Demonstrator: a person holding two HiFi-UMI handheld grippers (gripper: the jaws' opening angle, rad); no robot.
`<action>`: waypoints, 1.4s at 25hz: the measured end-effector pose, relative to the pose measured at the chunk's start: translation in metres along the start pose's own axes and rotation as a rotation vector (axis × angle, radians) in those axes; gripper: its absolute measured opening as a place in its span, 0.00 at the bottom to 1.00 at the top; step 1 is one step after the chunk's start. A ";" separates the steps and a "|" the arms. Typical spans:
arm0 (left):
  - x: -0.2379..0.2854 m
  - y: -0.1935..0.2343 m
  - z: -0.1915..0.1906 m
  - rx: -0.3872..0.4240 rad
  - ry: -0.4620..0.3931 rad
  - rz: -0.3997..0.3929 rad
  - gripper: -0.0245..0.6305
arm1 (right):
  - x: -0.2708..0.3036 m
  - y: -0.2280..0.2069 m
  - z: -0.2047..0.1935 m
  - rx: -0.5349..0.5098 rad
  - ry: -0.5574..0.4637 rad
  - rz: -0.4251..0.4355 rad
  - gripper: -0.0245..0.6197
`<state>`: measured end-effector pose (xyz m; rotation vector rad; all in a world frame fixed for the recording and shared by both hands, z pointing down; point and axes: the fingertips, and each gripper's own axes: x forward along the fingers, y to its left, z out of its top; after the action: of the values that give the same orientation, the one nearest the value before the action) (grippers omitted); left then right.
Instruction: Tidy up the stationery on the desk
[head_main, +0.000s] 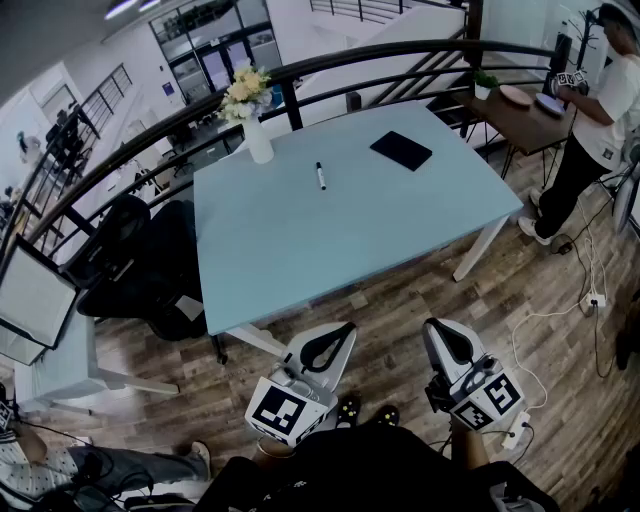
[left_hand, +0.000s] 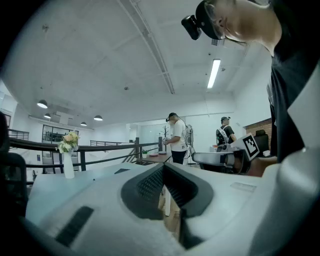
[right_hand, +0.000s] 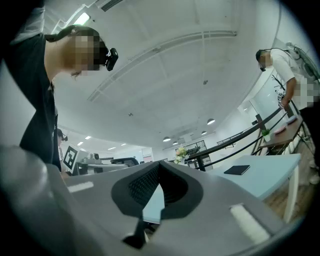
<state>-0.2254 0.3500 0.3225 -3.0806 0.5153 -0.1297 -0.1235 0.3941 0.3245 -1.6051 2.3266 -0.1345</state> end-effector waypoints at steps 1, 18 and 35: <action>0.001 -0.001 0.002 -0.001 -0.009 0.003 0.03 | -0.001 -0.001 0.001 0.001 0.000 0.002 0.04; 0.006 -0.008 -0.010 -0.029 0.037 0.059 0.03 | -0.005 -0.018 -0.004 0.072 -0.035 0.053 0.04; 0.047 -0.048 -0.011 -0.062 0.006 0.019 0.03 | -0.058 -0.053 -0.002 0.039 -0.001 -0.029 0.04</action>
<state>-0.1664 0.3804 0.3389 -3.1358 0.5594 -0.1249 -0.0578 0.4277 0.3512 -1.6200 2.2858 -0.1842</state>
